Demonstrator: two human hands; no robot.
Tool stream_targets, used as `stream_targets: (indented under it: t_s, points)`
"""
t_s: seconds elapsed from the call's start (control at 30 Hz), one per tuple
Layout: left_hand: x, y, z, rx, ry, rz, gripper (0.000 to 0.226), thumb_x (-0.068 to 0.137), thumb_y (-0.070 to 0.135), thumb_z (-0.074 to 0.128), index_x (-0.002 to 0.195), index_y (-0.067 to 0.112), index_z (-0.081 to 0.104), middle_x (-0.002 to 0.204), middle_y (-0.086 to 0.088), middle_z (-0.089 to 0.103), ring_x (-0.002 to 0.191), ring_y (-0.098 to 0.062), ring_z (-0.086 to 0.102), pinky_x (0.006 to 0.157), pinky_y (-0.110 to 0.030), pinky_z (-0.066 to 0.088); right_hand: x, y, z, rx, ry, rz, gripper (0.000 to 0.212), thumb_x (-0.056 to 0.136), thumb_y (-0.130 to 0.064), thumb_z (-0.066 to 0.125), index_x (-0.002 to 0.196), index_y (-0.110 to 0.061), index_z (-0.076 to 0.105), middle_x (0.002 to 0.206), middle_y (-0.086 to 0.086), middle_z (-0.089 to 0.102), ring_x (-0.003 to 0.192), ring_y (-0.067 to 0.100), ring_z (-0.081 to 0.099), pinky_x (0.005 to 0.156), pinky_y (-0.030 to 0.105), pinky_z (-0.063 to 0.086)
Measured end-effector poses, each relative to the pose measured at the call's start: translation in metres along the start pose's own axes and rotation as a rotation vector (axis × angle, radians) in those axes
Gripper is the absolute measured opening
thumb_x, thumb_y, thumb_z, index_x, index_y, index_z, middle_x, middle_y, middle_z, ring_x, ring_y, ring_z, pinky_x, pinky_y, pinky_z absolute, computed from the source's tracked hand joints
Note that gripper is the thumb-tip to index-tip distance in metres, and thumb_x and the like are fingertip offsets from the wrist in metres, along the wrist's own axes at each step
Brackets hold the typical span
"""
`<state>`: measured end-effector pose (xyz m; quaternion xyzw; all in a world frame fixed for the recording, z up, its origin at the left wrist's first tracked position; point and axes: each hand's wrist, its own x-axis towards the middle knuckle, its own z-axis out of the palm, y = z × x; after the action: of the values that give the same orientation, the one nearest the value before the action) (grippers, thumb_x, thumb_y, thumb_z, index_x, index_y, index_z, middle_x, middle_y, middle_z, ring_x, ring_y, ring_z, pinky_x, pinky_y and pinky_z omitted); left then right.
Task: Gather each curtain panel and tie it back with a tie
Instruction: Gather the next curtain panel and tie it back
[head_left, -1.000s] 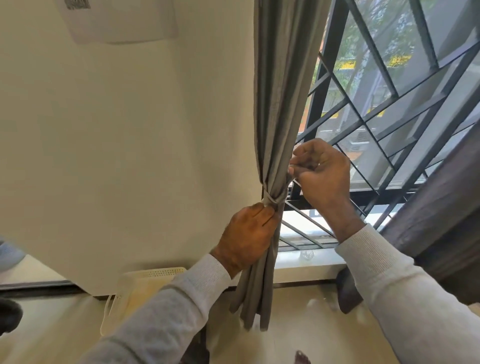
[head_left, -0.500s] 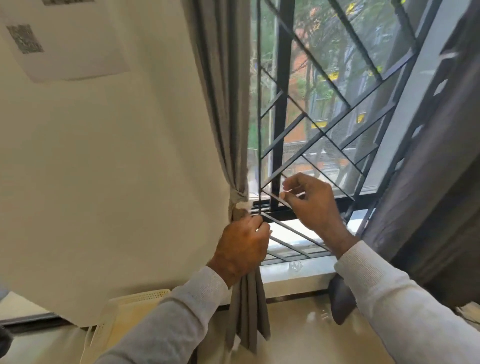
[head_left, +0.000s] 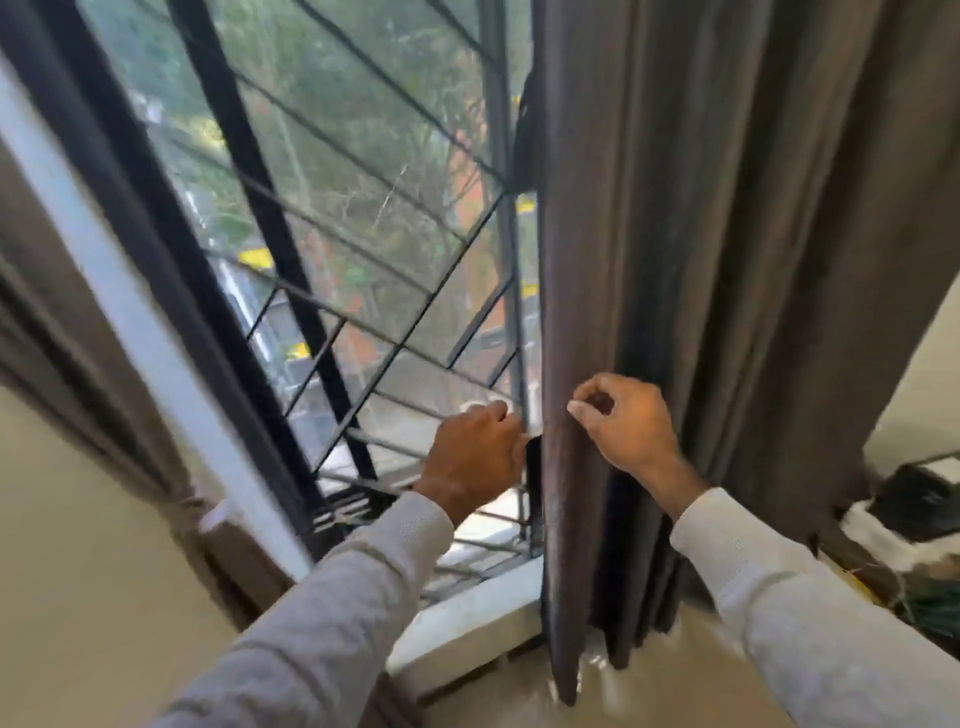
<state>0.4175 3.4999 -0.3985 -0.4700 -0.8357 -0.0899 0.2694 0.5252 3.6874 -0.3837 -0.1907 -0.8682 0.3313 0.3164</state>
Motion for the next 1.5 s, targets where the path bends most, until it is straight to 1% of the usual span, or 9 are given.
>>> stream_targets:
  t_s: [0.2,0.5,0.63,0.87,1.03,1.17,1.27,1.37,1.5]
  points:
    - [0.157,0.015,-0.083,-0.004,0.429,0.124,0.026,0.098,0.029,0.069,0.075,0.018,0.061,0.077,-0.007,0.063,0.068,-0.035,0.067,0.051,-0.04,0.048,0.098,-0.003,-0.101,-0.005,0.198,-0.155,0.008,0.091,-0.025,0.078,0.085,-0.025,0.073,0.075,-0.017,0.069,0.073,0.003,0.067,0.077,0.035,0.06]
    - [0.337,-0.015,-0.268,-0.123,0.955,0.081,0.021,0.104,0.029,0.061,0.088,0.016,0.066,0.083,-0.005,0.065,0.071,-0.032,0.063,0.06,-0.045,0.052,0.25,-0.148,-0.225,-0.014,0.409,-0.479,0.006,0.094,-0.033,0.075,0.09,-0.028,0.074,0.074,-0.017,0.068,0.07,0.0,0.064,0.069,0.024,0.054]
    - [0.386,-0.035,-0.336,-0.166,0.999,-0.019,0.021,0.102,0.036,0.064,0.097,0.016,0.067,0.086,0.001,0.069,0.074,-0.023,0.065,0.068,-0.041,0.057,0.295,-0.217,-0.267,0.005,0.483,-0.556,0.008,0.094,-0.036,0.074,0.091,-0.028,0.073,0.078,-0.013,0.07,0.075,0.002,0.067,0.069,0.023,0.055]
    - [0.436,-0.05,-0.399,-0.194,0.925,-0.101,0.025,0.105,0.039,0.064,0.111,0.015,0.063,0.089,0.004,0.066,0.082,-0.022,0.062,0.073,-0.033,0.045,0.35,-0.281,-0.312,-0.019,0.608,-0.61,0.023,0.099,-0.046,0.062,0.085,-0.028,0.067,0.079,-0.01,0.067,0.078,0.009,0.064,0.067,0.029,0.05]
    - [0.468,-0.051,-0.416,-0.698,0.631,-0.227,0.019,0.109,0.021,0.058,0.123,0.019,0.046,0.115,-0.003,0.06,0.108,-0.029,0.065,0.092,-0.05,0.059,0.378,-0.315,-0.331,0.03,0.665,-0.609,0.038,0.099,-0.061,0.056,0.088,-0.027,0.067,0.079,-0.006,0.067,0.077,0.012,0.066,0.071,0.035,0.057]
    - [0.485,-0.048,-0.424,-1.042,0.645,-0.242,0.037,0.11,0.023,0.059,0.143,0.017,0.044,0.132,-0.013,0.064,0.106,-0.025,0.069,0.071,-0.04,0.056,0.405,-0.341,-0.34,0.097,0.673,-0.616,0.05,0.096,-0.071,0.054,0.093,-0.023,0.067,0.085,-0.002,0.068,0.082,0.019,0.067,0.073,0.039,0.058]
    - [0.488,-0.037,-0.433,-0.921,0.89,-0.184,0.045,0.106,0.058,0.056,0.13,0.02,0.053,0.125,-0.007,0.067,0.109,-0.023,0.069,0.073,-0.038,0.054,0.419,-0.354,-0.346,0.144,0.684,-0.666,0.058,0.091,-0.079,0.051,0.088,-0.023,0.067,0.084,-0.002,0.067,0.079,0.018,0.065,0.065,0.034,0.051]
    - [0.482,-0.026,-0.437,-0.431,1.08,-0.037,0.068,0.083,0.088,0.061,0.107,0.025,0.057,0.11,-0.004,0.066,0.098,-0.022,0.069,0.077,-0.039,0.058,0.426,-0.357,-0.356,0.197,0.637,-0.734,0.056,0.088,-0.077,0.056,0.085,-0.023,0.067,0.08,0.0,0.069,0.076,0.019,0.067,0.068,0.037,0.057]
    - [0.478,-0.017,-0.444,-0.209,1.111,0.012,0.044,0.086,0.062,0.077,0.081,0.02,0.067,0.078,-0.001,0.07,0.075,-0.022,0.07,0.069,-0.046,0.063,0.443,-0.354,-0.376,0.323,0.562,-0.721,0.024,0.086,-0.043,0.076,0.078,-0.02,0.075,0.077,0.002,0.074,0.074,0.023,0.073,0.077,0.045,0.065]
